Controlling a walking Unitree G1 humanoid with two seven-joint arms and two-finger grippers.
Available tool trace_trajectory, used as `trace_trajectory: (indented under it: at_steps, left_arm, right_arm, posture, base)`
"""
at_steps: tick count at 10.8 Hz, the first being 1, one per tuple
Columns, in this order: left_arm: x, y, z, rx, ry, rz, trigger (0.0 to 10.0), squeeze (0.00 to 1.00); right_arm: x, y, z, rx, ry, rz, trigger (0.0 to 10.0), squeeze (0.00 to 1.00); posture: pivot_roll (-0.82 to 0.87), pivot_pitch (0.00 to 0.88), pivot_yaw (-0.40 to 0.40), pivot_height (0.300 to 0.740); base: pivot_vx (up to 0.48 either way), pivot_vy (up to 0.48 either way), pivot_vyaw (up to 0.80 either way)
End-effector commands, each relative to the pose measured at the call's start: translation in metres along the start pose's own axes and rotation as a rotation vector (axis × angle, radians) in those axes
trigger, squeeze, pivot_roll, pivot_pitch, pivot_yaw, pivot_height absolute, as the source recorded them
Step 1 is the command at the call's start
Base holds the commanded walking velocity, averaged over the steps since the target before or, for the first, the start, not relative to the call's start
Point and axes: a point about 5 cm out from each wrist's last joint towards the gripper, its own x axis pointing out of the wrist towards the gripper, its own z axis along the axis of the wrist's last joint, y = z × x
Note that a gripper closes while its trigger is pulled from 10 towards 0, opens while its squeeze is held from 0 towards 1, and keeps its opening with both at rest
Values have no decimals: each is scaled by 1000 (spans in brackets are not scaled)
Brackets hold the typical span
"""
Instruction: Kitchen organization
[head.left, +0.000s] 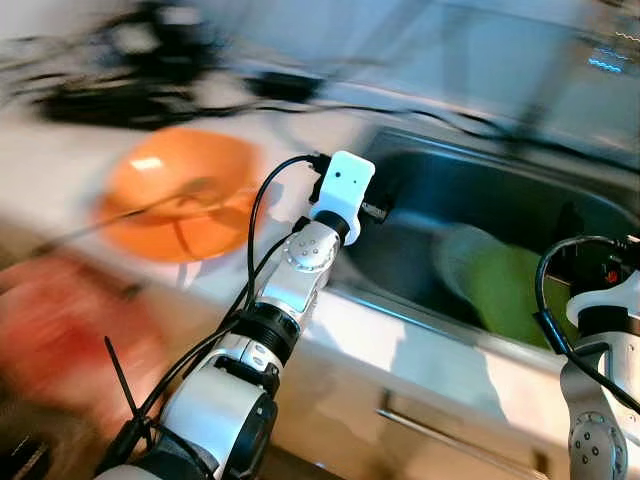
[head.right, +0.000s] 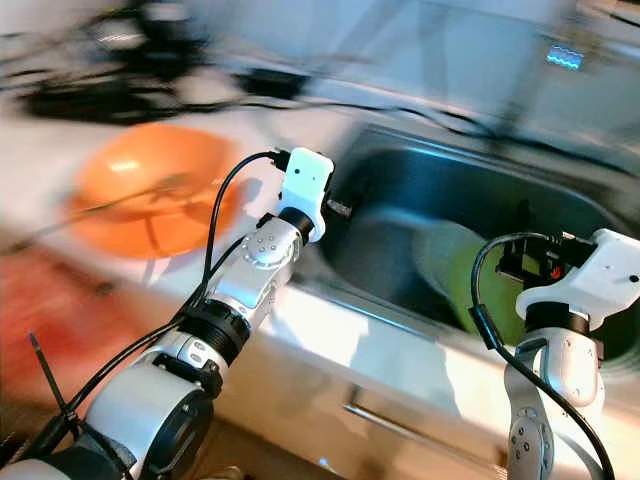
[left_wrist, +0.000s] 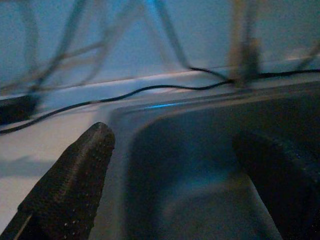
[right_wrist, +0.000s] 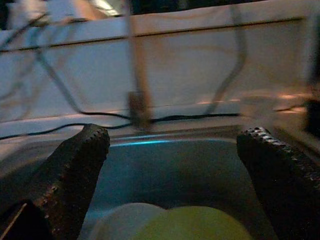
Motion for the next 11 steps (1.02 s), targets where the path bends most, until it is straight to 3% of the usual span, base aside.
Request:
trace_trajectory:
  at_steps: [1, 3, 8, 11]
  left_arm:
    - [2, -17, 8, 0, -52, -53, 10000, 0]
    - [2, -18, 6, -29, -31, -52, 10000, 0]
    - [0, -20, -5, -16, 20, -75, 10000, 0]
    - [1, -24, -3, -12, 14, -84, 10000, 0]
  right_arm:
    - [-1, -5, 6, -19, -17, -23, 10000, 0]
    - [-1, -5, 7, -21, -19, -24, 10000, 0]
    - [-12, -9, 6, -42, -3, -21, 10000, 0]
    - [-21, -18, 9, -61, 6, -49, 10000, 0]
  posture:
    - [34, 0, -58, 740]
    - [34, 0, -57, 740]
    - [29, 0, -58, 740]
    - [20, 0, -59, 740]
  base:
    - [0, 0, -725]
    - [0, 0, -484]
    - [0, 0, 0]
    - [-244, 0, 0]
